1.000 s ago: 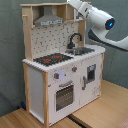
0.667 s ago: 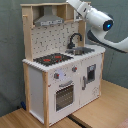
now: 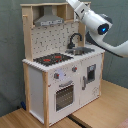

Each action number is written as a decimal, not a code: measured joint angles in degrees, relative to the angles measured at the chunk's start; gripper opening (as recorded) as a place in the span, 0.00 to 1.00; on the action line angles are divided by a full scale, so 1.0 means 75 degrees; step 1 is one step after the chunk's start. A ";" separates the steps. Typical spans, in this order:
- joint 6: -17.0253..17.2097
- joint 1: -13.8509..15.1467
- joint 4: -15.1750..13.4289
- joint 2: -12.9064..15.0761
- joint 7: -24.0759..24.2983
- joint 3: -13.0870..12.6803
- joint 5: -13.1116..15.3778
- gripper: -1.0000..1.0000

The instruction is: Play with the kitchen

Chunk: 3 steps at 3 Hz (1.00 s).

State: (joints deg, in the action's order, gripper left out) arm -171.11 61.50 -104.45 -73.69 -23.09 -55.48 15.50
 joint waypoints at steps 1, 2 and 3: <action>0.0550 0.0140 0.0042 -0.0306 0.0827 -0.0019 0.0000 1.00; 0.1016 0.0289 0.0048 -0.0542 0.1593 -0.0045 0.0001 1.00; 0.1427 0.0456 0.0052 -0.0713 0.2290 -0.0063 0.0001 1.00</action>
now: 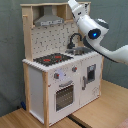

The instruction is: Play with the kitchen

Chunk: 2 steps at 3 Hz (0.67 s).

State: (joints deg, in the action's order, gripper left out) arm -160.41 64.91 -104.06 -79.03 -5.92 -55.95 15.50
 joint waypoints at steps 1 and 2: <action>0.0446 0.0217 0.0023 -0.0110 0.0756 -0.0004 0.0000 1.00; 0.0916 0.0460 0.0106 -0.0113 0.1509 -0.0007 0.0000 1.00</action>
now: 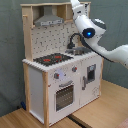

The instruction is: Play with the kitchen

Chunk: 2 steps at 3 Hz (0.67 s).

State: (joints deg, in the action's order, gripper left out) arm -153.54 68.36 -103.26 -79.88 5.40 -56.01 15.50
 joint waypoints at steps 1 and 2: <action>0.0416 0.0217 0.0085 0.0002 0.0730 -0.0040 0.0000 1.00; 0.0827 0.0399 0.0169 0.0003 0.1414 -0.0156 0.0000 1.00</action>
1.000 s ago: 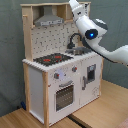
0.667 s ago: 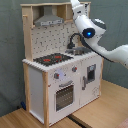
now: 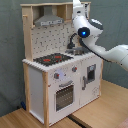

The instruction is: Play with the kitchen

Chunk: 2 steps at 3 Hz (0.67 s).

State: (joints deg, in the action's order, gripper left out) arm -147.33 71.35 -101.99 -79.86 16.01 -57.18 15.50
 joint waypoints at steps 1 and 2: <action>0.0438 0.0173 0.0108 0.0005 0.0661 -0.0191 0.0000 1.00; 0.0909 0.0392 0.0315 0.0021 0.1248 -0.0392 -0.0004 1.00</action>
State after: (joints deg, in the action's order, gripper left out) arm -140.52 74.29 -99.63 -79.71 25.37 -60.11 15.47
